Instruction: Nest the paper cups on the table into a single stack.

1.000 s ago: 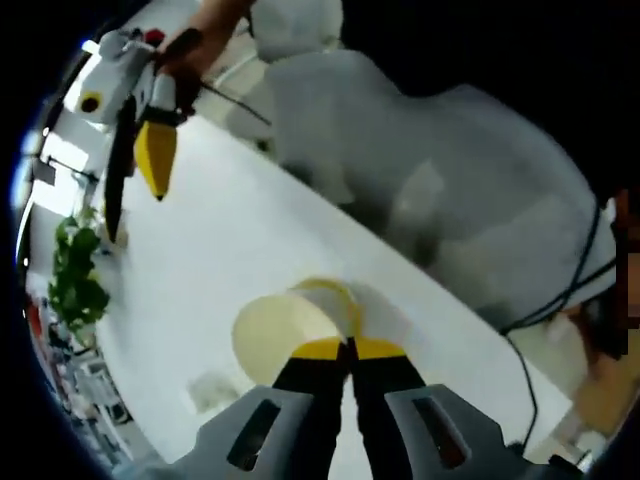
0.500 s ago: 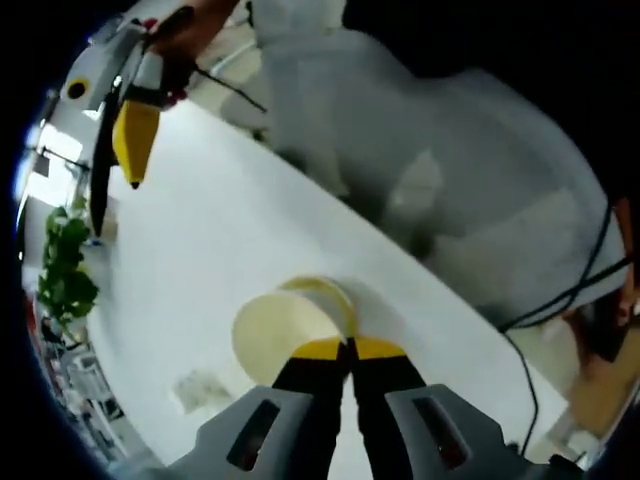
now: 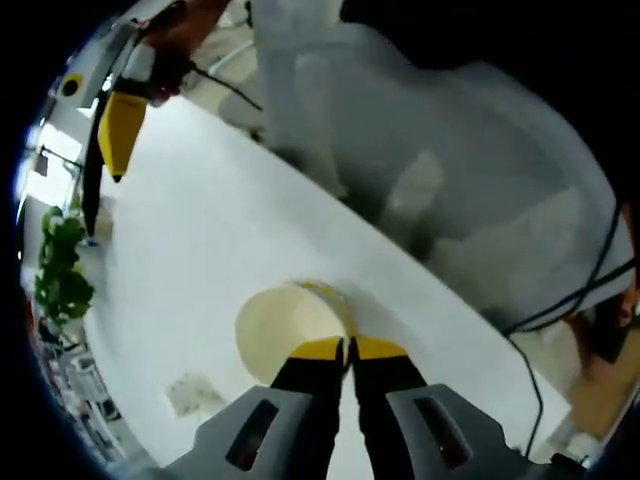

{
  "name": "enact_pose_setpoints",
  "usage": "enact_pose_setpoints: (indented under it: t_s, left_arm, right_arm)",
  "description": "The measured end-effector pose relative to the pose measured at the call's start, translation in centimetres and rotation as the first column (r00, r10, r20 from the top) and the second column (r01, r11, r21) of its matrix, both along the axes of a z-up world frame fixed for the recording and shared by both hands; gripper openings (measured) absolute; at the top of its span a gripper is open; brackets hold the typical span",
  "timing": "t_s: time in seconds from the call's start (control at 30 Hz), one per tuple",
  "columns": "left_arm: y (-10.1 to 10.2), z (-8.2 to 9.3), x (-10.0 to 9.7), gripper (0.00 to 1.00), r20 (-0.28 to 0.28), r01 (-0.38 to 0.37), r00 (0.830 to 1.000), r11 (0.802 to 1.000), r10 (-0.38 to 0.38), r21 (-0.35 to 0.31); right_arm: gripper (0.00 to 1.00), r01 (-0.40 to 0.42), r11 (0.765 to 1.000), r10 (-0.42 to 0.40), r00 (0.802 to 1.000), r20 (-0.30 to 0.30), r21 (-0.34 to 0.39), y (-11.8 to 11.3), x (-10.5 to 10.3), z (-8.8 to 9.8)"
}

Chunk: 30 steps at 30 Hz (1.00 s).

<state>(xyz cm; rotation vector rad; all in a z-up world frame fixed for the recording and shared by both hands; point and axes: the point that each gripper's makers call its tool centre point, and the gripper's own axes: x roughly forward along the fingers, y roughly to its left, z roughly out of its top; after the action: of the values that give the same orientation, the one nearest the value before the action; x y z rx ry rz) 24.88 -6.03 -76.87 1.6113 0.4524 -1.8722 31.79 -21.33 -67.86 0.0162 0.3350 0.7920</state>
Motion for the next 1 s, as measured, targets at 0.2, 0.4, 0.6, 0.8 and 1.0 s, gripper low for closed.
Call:
enact_pose_setpoints:
  t_s: [0.2,0.4,0.6,0.8,1.0]
  left_arm:
    - [-0.2,0.1,0.2,0.05,-0.012,-0.019,1.0,1.0,0.019,-0.003]
    - [-0.2,0.3,0.2,0.16,-0.02,-0.043,0.999,0.999,0.043,-0.009]
    - [0.1,0.5,0.0,0.2,-0.04,-0.072,0.997,0.997,0.071,-0.013]
    - [0.4,0.7,0.0,0.22,-0.049,-0.087,0.995,0.996,0.086,-0.012]
    - [0.5,1.1,-0.1,0.25,-0.06,-0.11,0.992,0.994,0.108,-0.024]
  right_arm:
    - [1.0,0.014,1.0,-0.014,1.0,-0.007,0.021,-0.3,0.1,0.0]
    - [1.0,0.019,0.999,-0.019,1.0,-0.01,0.031,-0.2,0.1,0.0]
    - [1.0,0.015,0.999,-0.015,1.0,-0.008,0.032,0.1,0.2,0.0]
    - [1.0,0.013,0.999,-0.013,1.0,-0.006,0.032,0.3,0.2,0.1]
    - [1.0,0.01,0.999,-0.01,1.0,-0.006,0.032,0.5,0.1,0.1]
